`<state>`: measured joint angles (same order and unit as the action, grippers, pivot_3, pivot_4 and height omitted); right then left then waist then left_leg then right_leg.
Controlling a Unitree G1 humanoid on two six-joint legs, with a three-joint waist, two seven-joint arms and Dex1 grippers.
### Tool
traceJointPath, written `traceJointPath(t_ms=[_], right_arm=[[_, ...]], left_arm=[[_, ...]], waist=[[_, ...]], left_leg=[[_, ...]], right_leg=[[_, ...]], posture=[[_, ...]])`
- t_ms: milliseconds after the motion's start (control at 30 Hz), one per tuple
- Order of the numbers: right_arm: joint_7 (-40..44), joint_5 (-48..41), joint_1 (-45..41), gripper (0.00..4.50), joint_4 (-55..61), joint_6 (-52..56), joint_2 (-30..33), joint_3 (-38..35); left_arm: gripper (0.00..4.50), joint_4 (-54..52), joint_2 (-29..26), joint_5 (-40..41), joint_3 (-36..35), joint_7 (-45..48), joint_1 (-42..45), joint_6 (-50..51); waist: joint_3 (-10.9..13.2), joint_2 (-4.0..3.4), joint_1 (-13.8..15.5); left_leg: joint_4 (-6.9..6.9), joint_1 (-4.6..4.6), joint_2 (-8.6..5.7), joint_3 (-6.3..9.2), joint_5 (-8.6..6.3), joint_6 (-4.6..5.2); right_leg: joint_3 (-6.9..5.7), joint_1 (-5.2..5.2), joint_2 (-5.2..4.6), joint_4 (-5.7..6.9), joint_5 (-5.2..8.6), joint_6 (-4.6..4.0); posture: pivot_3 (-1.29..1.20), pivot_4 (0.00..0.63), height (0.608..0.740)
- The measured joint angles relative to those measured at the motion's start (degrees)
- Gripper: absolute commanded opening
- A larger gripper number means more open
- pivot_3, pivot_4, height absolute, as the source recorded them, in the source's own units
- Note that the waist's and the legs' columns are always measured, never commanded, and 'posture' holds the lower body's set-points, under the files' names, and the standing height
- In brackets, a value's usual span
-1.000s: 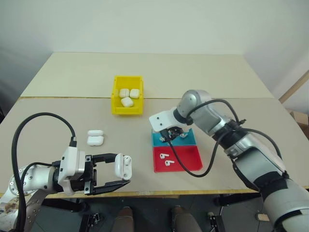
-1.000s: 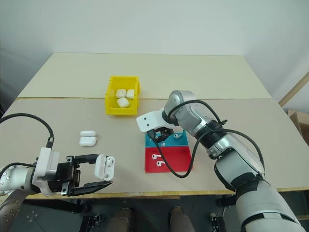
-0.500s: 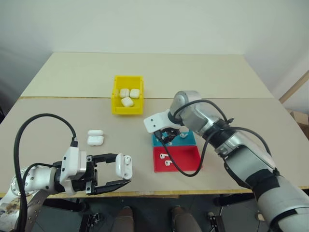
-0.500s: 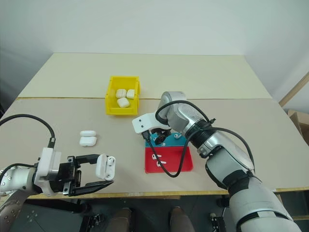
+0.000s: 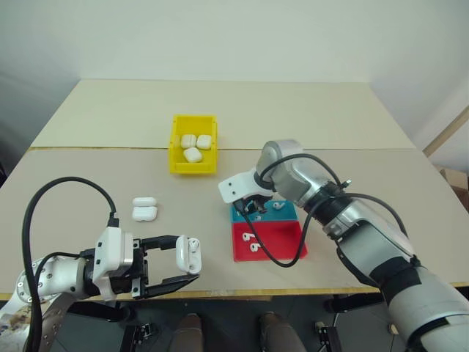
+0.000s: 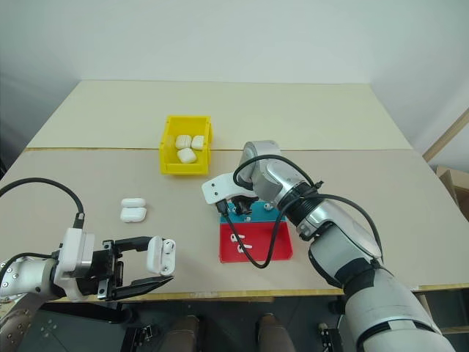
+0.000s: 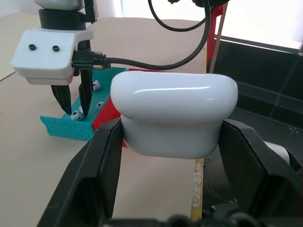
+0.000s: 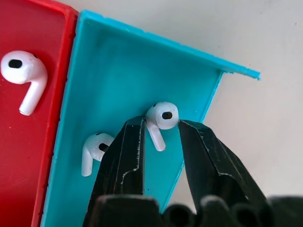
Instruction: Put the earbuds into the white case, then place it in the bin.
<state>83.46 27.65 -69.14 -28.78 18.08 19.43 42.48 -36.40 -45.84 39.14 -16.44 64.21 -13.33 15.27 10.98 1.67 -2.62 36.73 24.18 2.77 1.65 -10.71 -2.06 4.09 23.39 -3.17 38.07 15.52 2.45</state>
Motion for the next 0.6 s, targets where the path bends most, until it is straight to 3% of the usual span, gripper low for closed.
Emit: traceJointPath(t_ms=[600], right_arm=[[0.31,0.16,0.58,1.62,2.19,-3.68,0.12,-0.17]], left_arm=[[2.8,0.0,-0.31,-0.01,0.18,-0.17,0.27,0.0]], waist=[[0.0,0.0,0.0]], left_leg=[[0.0,0.0,0.0,0.0,0.0,0.0]], right_leg=[[0.0,0.0,0.0,0.01,0.0,0.0]], posture=[[0.0,0.15,0.74]])
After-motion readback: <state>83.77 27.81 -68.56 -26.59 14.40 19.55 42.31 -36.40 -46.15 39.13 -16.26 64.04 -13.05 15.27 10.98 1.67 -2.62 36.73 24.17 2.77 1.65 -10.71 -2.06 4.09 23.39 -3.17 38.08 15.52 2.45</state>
